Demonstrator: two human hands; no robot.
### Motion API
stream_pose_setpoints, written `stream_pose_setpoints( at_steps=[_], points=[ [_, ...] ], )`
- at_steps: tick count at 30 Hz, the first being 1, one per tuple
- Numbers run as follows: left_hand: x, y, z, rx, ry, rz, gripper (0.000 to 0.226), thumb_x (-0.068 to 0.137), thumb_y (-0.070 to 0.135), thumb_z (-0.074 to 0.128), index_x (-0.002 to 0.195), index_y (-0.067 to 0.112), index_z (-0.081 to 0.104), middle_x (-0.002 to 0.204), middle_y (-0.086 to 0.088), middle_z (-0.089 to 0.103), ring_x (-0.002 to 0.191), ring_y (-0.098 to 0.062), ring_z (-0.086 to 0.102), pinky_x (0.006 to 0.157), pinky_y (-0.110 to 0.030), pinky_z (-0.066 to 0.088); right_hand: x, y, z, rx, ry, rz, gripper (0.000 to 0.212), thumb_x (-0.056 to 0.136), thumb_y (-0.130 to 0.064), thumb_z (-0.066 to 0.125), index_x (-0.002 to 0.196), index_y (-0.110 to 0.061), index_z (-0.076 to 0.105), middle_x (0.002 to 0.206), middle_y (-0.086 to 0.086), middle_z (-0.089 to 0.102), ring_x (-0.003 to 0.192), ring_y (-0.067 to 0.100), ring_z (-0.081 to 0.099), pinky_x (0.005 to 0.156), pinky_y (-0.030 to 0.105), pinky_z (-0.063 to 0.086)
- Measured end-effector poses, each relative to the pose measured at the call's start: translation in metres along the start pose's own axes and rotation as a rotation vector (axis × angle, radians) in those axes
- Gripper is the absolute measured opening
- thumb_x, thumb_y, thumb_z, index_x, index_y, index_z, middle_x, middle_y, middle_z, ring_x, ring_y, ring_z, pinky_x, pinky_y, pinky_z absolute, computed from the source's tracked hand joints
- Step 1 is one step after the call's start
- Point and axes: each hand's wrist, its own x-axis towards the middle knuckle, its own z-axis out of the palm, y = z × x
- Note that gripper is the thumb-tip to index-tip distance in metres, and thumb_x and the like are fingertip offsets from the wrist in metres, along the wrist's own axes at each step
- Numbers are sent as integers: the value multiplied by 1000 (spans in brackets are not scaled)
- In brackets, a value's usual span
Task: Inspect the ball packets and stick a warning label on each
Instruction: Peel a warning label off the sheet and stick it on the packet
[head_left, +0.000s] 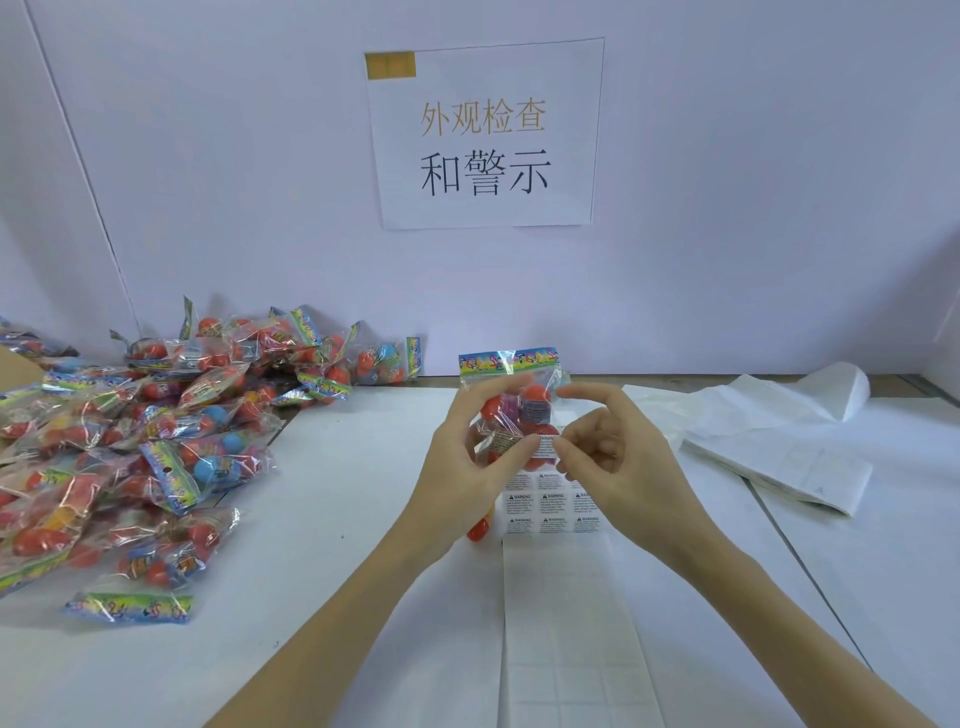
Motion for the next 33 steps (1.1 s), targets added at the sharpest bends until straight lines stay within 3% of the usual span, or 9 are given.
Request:
stream_pose_setpoints(
  at_steps=[6,9,12,17,19,22,24,28,33],
  points=[
    [0,1,1,-29,4,-14,60,92,12,79,141,39,57,133,5,68,118,-25,70,96,-33,59,0,-8,2,-66,32,199,46,82,-54,73,121,-32,65,97,-5,71,80,6,68,69,19,52],
    [0,3,2,-90,-25,-1,66,94,12,78,147,41,50,136,7,66,117,-26,70,93,-32,59,3,-10,-7,205,-72,332,30,85,-38,79,99,-12,73,86,4,77,74,15,68,66,24,53],
    [0,0,3,-53,-34,7,71,95,12,76,150,45,45,134,9,64,114,-23,71,94,-35,60,3,-8,-16,485,-179,514,29,83,-33,82,98,-10,70,89,9,74,79,17,66,73,23,55],
    [-1,-10,5,150,0,-70,62,95,49,65,146,64,34,132,15,57,109,-9,67,82,-26,58,12,-9,-27,473,-128,603,36,85,-36,77,105,-5,81,89,5,72,70,11,59,60,18,52],
    [1,-14,0,141,86,-73,51,98,51,55,146,59,39,130,9,57,110,-8,64,87,-32,58,19,-16,-48,832,-32,563,29,90,-36,75,109,-14,81,95,0,67,65,8,53,52,16,46],
    [5,-17,-7,183,146,-51,38,101,52,44,138,48,49,127,12,58,114,-5,59,93,-30,55,18,-23,-81,1407,-77,319,53,98,-55,68,142,-27,63,134,-7,62,82,1,60,62,13,46],
    [6,-19,-9,222,161,-61,28,106,49,45,131,42,56,126,17,59,114,-2,59,92,-25,53,15,-20,-87,1334,-104,276,56,98,-64,61,148,-39,57,123,-15,64,74,-1,55,59,12,41],
    [4,-27,-10,486,162,-12,15,109,37,49,118,35,61,123,23,54,117,-3,55,93,-19,47,15,-18,-68,1177,-3,438,39,92,-46,69,121,-22,77,86,-9,57,58,6,42,44,16,30],
    [20,-32,-39,649,483,-11,19,101,25,63,120,27,62,128,10,51,125,-12,44,105,-29,42,15,-22,-50,972,-56,523,37,81,-41,75,106,-14,79,79,-2,50,58,12,42,45,21,34]
  ],
)
